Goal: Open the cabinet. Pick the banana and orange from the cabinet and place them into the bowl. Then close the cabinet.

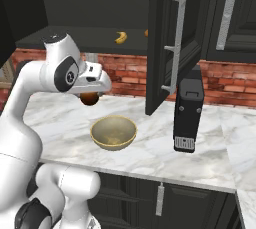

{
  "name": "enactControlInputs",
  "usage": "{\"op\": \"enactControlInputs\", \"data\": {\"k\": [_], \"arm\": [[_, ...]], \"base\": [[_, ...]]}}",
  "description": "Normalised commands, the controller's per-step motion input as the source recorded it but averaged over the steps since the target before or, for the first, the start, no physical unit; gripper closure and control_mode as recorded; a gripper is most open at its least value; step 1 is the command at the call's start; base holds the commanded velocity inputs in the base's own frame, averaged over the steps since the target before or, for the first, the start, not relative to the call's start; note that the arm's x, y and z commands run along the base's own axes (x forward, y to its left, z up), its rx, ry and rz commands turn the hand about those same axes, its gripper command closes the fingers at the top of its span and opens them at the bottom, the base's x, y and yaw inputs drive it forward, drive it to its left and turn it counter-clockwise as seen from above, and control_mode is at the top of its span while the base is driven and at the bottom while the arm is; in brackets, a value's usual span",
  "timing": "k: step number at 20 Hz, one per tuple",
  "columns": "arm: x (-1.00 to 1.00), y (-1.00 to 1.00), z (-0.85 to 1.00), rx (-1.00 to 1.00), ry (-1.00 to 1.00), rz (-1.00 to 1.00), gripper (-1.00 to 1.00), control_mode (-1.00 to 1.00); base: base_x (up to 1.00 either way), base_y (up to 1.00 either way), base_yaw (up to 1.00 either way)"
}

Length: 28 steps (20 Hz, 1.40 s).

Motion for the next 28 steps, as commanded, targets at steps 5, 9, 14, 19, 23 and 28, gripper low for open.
{"op": "enactControlInputs", "data": {"k": [5, 9, 14, 19, 23, 28], "arm": [[0.0, -0.11, -0.6, -0.01, 0.11, 0.01, 1.0, -1.0], [0.12, -0.18, -0.47, 0.0, 0.14, 0.01, 1.0, -1.0], [0.35, -0.26, -0.26, 0.0, 0.09, 0.02, 1.0, -1.0], [0.44, -0.22, -0.24, 0.0, 0.08, 0.02, 1.0, -1.0], [0.55, -0.09, -0.33, 0.01, 0.11, 0.02, 1.0, -1.0], [0.26, 0.0, -0.36, 0.05, 0.11, 0.05, 1.0, -1.0]], "base": [[0.0, 0.0, 0.0], [0.0, 0.0, 0.0], [0.0, 0.0, 0.0], [0.0, 0.0, 0.0], [0.0, 0.0, 0.0], [0.0, 0.0, 0.0]]}}
